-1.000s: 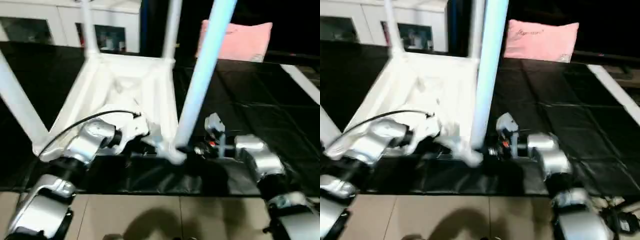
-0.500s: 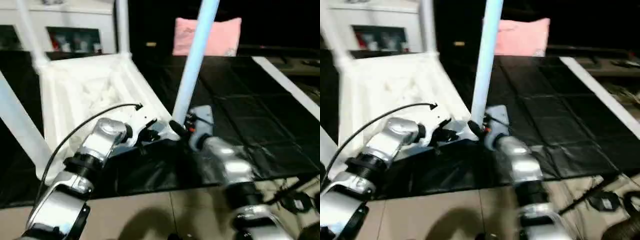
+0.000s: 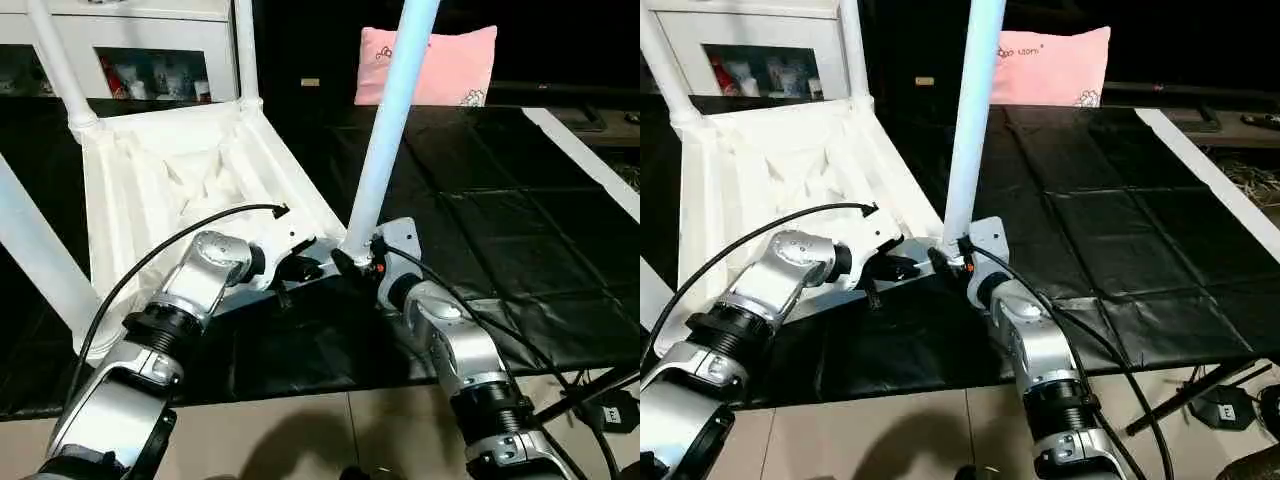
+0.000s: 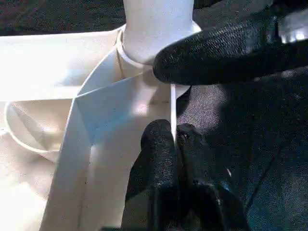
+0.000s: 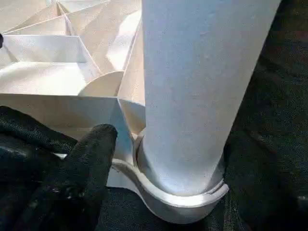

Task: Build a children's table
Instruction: Rotate leg to tighten

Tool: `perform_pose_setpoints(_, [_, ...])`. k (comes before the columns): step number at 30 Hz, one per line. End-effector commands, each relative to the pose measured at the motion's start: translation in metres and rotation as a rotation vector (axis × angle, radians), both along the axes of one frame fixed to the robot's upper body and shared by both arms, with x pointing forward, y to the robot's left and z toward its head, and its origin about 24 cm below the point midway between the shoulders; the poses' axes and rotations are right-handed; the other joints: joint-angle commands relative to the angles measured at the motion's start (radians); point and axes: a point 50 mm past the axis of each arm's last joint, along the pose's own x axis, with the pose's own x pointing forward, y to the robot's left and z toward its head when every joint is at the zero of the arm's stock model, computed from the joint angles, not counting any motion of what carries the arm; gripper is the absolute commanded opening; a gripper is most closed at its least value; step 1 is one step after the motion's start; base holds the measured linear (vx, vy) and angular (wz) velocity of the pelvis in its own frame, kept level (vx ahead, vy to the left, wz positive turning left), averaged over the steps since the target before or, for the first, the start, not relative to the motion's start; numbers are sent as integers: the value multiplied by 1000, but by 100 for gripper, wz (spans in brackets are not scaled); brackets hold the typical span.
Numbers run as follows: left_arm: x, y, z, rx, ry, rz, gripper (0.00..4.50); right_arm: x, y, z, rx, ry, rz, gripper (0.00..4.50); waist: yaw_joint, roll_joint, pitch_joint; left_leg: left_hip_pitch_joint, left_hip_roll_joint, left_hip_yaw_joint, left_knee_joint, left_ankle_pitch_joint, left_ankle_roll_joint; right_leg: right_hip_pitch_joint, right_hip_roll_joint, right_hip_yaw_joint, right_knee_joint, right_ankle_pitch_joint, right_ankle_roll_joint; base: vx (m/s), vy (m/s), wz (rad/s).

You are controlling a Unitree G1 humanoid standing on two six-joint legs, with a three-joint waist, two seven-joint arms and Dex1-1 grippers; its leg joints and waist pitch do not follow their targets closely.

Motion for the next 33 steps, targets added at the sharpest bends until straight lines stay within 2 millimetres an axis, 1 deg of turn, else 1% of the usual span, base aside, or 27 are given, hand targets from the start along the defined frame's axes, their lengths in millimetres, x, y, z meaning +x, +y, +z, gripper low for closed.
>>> perform_pose_setpoints(1, [5, -10, 22, -35, -89, -46, 0, -2, 1, -2, -5, 11, 10, 422, 7, 19, -78, -14, -17, 29, -64, -97, 45, 88, -63, 72, -69, -334, -44, 0, 0, 0])
perform_pose_setpoints(2, [5, -10, 22, -35, -89, -46, 0, -2, 1, -2, -5, 11, 10, 434, 7, 19, -79, -13, -16, 29, -64, -97, 43, 87, -63, 72, -70, -337, -40, 0, 0, 0])
perform_pose_setpoints(3, [5, -10, 22, -35, -89, -46, 0, -2, 1, -2, -5, 11, 10, 434, 7, 19, -79, -14, -15, 28, -64, -95, 42, 87, -63, 73, -69, -331, -42, 0, 0, 0])
perform_pose_setpoints(5, [5, -10, 22, -35, -89, -46, 0, -2, 1, -2, -5, 11, 10, 448, 7, 19, -79, -15, -14, 28, -64, -92, 42, 88, -63, 73, -67, -321, -44, 0, 0, 0])
perform_pose_setpoints(20, [5, -10, 22, -35, -89, -46, 0, -2, 1, -2, -5, 11, 10, 448, 7, 19, -79, -16, -15, 29, -64, -89, 42, 88, -63, 74, -66, -320, -44, 0, 0, 0])
perform_pose_setpoints(21, [4, -6, 21, -27, -86, -55, 0, -5, -4, 0, 3, 11, 4, 448, 8, 18, -79, -16, -16, 29, -64, -85, 43, 89, -62, 74, -67, -313, -42, 0, 0, 0])
perform_pose_setpoints(22, [3, 3, 18, -6, -99, -79, 0, -14, -32, 4, 59, -14, 46, 448, 9, 23, -79, -16, -17, 29, -64, -83, 46, 90, -61, 74, -67, -307, -40, 0, 0, 0])
perform_pose_setpoints(23, [3, 10, 16, 10, -108, -97, 0, -22, -51, 10, 93, -40, 86, 448, 19, 17, -81, -15, -16, 30, -61, -81, 72, 96, -57, 75, -69, -275, -20, 0, 0, 0])
perform_pose_setpoints(24, [3, 16, 14, 22, -113, -107, 0, -28, -66, 15, 112, -62, 120, 448, 24, 15, -82, -15, -13, 29, -61, -75, 79, 94, -58, 78, -63, -254, -20, 0, 0, 0])
perform_pose_setpoints(25, [3, 17, 14, 24, -114, -109, 0, -29, -68, 15, 114, -66, 126, 448, 31, 16, -83, -14, -11, 30, -62, -78, 90, 94, -58, 77, -62, -250, -22, 0, 0, 0])
perform_pose_setpoints(26, [3, 17, 14, 24, -111, -109, 0, -29, -67, 15, 116, -64, 132, 448, 30, 12, -81, -16, -14, 31, -63, -91, 83, 91, -57, 74, -63, -279, -22, 0, 0, 0])
perform_pose_setpoints(27, [3, 18, 14, 24, -110, -108, 0, -29, -66, 15, 116, -63, 135, 448, 26, 9, -78, -23, -22, 33, -62, -102, 68, 96, -58, 69, -70, -334, -5, 0, 0, 0])
perform_pose_setpoints(28, [3, 18, 14, 24, -110, -108, 0, -29, -66, 15, 116, -63, 136, 448, 25, 9, -78, -20, -25, 35, -61, -110, 65, 93, -57, 67, -77, -366, 8, 0, 0, 0])
perform_pose_setpoints(29, [3, 18, 14, 24, -108, -108, 0, -30, -66, 15, 116, -63, 140, 448, 24, 10, -76, -13, -28, 38, -59, -125, 61, 86, -58, 63, -88, -423, 22, 0, 0, 0])
perform_pose_setpoints(31, [3, 20, 14, 26, -110, -104, 0, -31, -65, 15, 117, -63, 149, 448, 26, 12, -75, -10, -26, 38, -60, -131, 59, 81, -57, 61, -95, -450, 26, 0, 0, 0])
perform_pose_setpoints(32, [4, 21, 14, 29, -113, -103, 0, -33, -65, 16, 120, -65, 162, 448, 30, 14, -76, -9, -23, 37, -61, -133, 58, 80, -57, 60, -93, -441, 22, 0, 0, 0])
perform_pose_setpoints(33, [4, 22, 14, 30, -122, -102, 0, -35, -65, 17, 122, -66, 177, 448, 29, 13, -77, -12, -19, 34, -62, -128, 57, 83, -57, 61, -89, -420, 19, 0, 0, 0])
